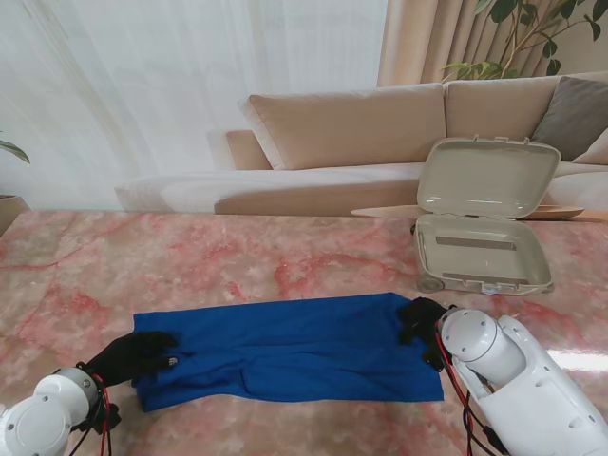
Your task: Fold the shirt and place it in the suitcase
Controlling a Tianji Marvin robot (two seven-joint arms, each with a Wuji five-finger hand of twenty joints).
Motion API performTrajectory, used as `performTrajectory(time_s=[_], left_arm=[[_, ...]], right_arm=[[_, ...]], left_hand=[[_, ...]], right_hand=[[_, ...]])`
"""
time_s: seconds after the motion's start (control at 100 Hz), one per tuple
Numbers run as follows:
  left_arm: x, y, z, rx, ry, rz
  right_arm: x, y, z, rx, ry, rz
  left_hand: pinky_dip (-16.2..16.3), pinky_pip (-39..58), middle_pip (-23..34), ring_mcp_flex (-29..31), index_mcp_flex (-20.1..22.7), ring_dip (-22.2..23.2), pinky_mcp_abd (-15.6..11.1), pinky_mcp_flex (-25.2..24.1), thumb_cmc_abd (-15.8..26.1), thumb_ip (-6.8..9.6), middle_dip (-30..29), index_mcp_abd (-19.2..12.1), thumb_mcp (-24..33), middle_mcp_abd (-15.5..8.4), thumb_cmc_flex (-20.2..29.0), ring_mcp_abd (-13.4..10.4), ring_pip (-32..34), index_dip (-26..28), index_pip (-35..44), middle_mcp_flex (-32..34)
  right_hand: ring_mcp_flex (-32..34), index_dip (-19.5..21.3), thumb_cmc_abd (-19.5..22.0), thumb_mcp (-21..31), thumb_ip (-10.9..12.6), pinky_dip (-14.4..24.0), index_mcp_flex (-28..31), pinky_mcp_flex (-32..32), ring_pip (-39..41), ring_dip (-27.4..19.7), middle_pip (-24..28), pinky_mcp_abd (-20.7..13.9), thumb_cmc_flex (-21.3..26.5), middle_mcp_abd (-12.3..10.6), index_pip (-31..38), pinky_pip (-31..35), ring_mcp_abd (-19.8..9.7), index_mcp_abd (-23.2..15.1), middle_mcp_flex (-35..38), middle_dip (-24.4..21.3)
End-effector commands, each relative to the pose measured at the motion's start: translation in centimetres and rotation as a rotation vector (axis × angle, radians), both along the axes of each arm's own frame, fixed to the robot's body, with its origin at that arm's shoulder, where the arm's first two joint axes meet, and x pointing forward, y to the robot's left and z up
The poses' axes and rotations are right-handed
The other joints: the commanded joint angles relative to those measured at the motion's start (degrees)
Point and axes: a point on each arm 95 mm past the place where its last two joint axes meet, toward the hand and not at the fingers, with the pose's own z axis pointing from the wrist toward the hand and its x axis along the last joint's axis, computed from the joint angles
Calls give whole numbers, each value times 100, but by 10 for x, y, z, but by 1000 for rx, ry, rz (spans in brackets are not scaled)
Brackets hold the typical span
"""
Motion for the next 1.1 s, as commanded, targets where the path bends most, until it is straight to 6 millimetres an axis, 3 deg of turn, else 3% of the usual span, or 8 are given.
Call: performTrajectory(time_s=[0.0, 0.49, 0.54, 0.57, 0.61, 0.66, 0.72, 1.09], left_arm=[[-13, 0, -22, -5, 70, 6], [-13, 0, -22, -19, 50, 22], [-13, -1, -21, -22, 44, 22], [-13, -1, -20, -24, 41, 22], [-13, -1, -19, -24, 36, 23], [-13, -1, -17, -24, 29, 24], [-14, 0, -15, -24, 20, 30], [-28, 9, -4, -21, -37, 95]], right_arm=[[-15, 5, -17, 13, 67, 8], [-14, 12, 1, 19, -54, -42], [-13, 12, 4, 24, -69, -54], [-12, 13, 5, 26, -83, -64], [-12, 14, 8, 31, -97, -73], [-11, 14, 12, 40, -111, -84], [-10, 16, 17, 53, -128, -98], [-8, 25, 42, 214, -169, -194]], left_hand=[[-145, -133, 19, -40, 46, -633, 93, -45, 69, 141, 17, 82, -116, -2, 57, 289, -779, 9, 115, -23], [-148, -105, 41, -17, 42, -624, 93, -16, 93, 143, 25, 107, -113, 8, 68, 298, -754, 0, 115, 7], [-148, -101, 42, -15, 37, -623, 94, -14, 93, 144, 25, 101, -115, 5, 68, 301, -751, -2, 112, 3], [-149, -98, 41, -17, 35, -622, 94, -14, 100, 144, 25, 100, -115, 9, 64, 304, -750, -3, 111, -1], [-149, -93, 45, -11, 34, -621, 96, -11, 100, 144, 26, 98, -115, 10, 67, 303, -746, -4, 110, 7], [-151, -92, 44, -7, 38, -621, 102, -14, 99, 144, 25, 105, -116, 21, 66, 311, -744, -5, 110, 9], [-152, -87, 43, -12, 43, -621, 99, -12, 108, 144, 25, 104, -118, 16, 60, 307, -744, -6, 109, 9], [-142, -18, 66, 67, 99, -602, 123, 48, 94, 144, 34, 107, -119, 29, 77, 325, -692, 1, 135, 88]], right_hand=[[-116, 100, -232, 406, 382, -141, 162, 193, -153, 105, -147, 73, 415, 124, 213, 307, -190, 4, 233, 213], [-128, 619, -736, 1078, 881, -87, 286, 827, 837, 81, 161, 23, 527, 169, 379, 629, -369, 222, 517, 358], [-135, 651, -776, 1141, 876, 488, 298, 1037, 930, 58, 189, -1017, 508, 166, 387, 1386, -403, 220, 546, 343], [-134, 653, -818, 1187, 852, -1974, 313, 351, 984, 42, 206, -54, 516, 182, 398, -448, -397, 243, 569, 336], [-137, 658, -861, 1230, 844, 24, 332, 1023, 1037, 55, 217, -768, 517, 193, 401, 1162, -390, 257, 600, 332], [-136, 665, -912, 1265, 854, 651, 349, 1048, 1088, 69, 224, -1017, 503, 198, 409, 1400, -413, 258, 627, 327], [-133, 658, -957, 1298, 864, 452, 375, 948, 1158, 88, 237, -74, 508, 216, 414, 701, -414, 282, 663, 318], [-133, 716, -1134, 1447, 987, 42, 445, 1030, 1519, 198, 321, -131, 558, 340, 446, 1265, -482, 401, 818, 294]])
